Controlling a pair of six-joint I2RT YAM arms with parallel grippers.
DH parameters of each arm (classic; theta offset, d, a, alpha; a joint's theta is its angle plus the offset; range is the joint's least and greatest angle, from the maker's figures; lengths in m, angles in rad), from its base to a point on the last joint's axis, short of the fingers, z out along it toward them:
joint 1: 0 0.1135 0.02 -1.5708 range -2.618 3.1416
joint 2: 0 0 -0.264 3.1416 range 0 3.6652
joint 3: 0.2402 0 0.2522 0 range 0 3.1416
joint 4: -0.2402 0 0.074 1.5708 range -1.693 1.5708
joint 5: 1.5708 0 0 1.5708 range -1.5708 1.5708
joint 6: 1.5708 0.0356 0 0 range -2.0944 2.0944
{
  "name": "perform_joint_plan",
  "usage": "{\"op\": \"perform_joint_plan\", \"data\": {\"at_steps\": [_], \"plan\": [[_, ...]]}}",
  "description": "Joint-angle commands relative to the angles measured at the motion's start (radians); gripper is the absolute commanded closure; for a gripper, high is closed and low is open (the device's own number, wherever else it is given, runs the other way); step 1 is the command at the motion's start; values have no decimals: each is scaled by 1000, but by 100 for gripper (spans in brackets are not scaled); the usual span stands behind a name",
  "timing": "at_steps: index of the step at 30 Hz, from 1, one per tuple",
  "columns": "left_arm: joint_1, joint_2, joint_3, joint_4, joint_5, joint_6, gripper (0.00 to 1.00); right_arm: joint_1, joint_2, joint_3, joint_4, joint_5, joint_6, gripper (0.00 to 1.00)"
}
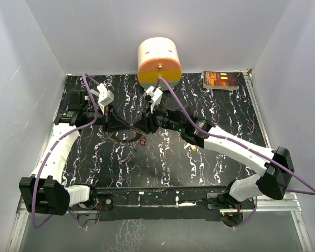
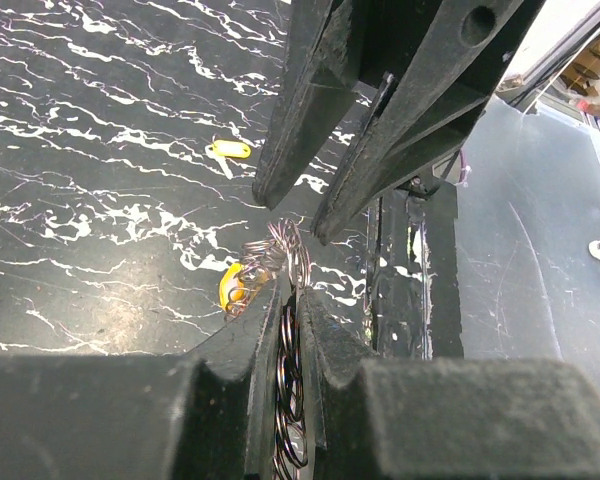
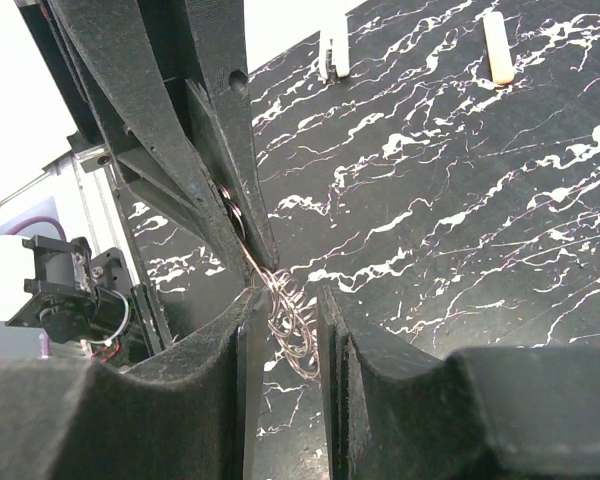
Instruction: Put the keys on the keyring
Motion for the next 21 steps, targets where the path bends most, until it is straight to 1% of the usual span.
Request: {"op": "perform_joint_plan", "data": {"at_steps": [1,18,20,21], "plan": [[-7,-31,46,-19,74,28,100,-3,2,64,56,-15,-28,69],[-11,-26,49,-18,70,30,100,-3,36,76,63,-77,-26,72],[-11,-26,51,-20,71,30,100,-3,38,74,62,-77,-27,75],[-12,-26,51,-20,71,30,100,-3,37,73,62,-74,-26,77]]}}
